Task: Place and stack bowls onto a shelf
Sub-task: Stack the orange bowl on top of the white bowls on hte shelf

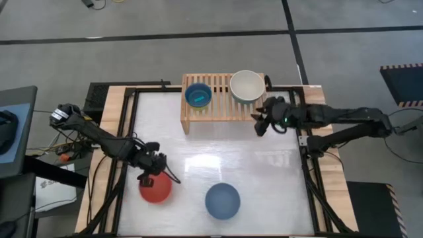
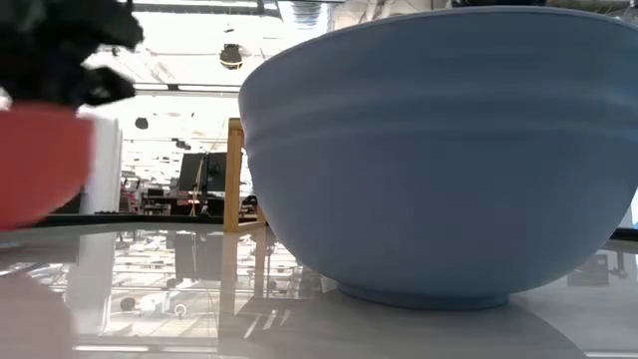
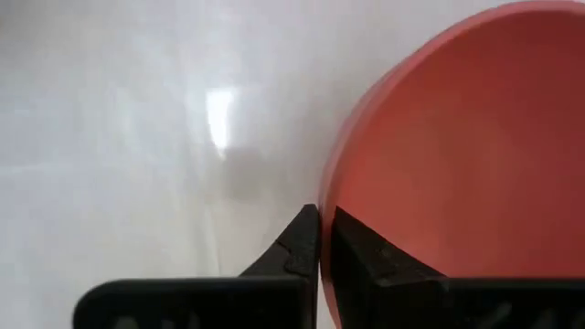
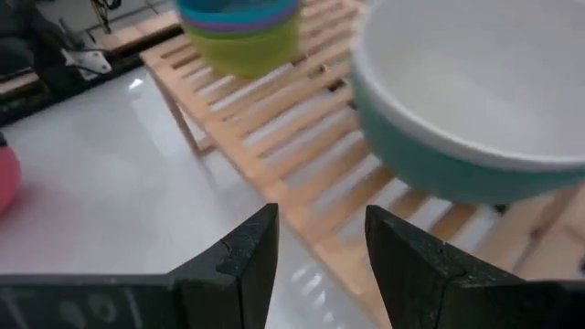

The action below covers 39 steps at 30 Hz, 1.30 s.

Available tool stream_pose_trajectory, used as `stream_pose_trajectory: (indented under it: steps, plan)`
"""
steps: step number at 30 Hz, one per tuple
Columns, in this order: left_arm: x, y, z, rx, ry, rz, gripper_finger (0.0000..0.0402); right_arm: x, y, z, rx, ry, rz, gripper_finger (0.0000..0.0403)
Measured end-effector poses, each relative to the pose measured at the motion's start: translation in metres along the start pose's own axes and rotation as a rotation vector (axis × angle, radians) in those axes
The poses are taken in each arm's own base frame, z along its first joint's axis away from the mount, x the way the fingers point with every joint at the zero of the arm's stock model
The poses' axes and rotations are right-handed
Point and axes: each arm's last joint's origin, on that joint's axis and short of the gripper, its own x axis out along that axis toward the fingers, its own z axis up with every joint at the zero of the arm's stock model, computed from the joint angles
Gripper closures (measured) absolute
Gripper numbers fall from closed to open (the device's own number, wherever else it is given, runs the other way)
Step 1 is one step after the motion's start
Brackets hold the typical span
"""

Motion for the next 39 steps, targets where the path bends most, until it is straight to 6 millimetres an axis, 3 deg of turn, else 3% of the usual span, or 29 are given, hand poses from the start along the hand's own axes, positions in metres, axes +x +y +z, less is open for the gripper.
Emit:
stream_pose_trajectory:
  steps: [5, 9, 14, 19, 24, 32, 39]
  plan:
    - [-0.028, -0.001, 0.026, -0.045, -0.193, 0.127, 0.04, 0.006, 0.035, -0.026, -0.08, -0.077, -0.033, 0.0211]
    - [-0.056, -0.004, 0.053, -0.1, -0.463, 0.243, 0.0401, 0.009, 0.064, -0.041, -0.125, -0.132, -0.033, 0.0211]
    - [-0.072, -0.009, 0.076, -0.095, -0.764, 0.359, 0.0401, 0.011, 0.1, -0.063, -0.202, -0.248, -0.109, 0.0211]
    - [-0.079, -0.006, 0.084, -0.163, -0.925, 0.615, 0.0401, 0.003, 0.124, -0.086, -0.283, -0.391, -0.245, 0.0211]
    - [-0.081, -0.006, 0.1, -0.223, -1.004, 0.837, 0.0401, -0.005, 0.144, -0.096, -0.354, -0.457, -0.275, 0.0211]
    - [-0.059, 0.005, 0.138, -0.205, -1.022, 1.006, 0.0401, -0.001, 0.169, -0.091, -0.5, -0.491, -0.294, 0.0211]
    - [-0.056, 0.023, 0.15, -0.241, -1.028, 1.11, 0.0401, -0.008, 0.174, -0.085, -0.489, -0.519, -0.273, 0.0211]
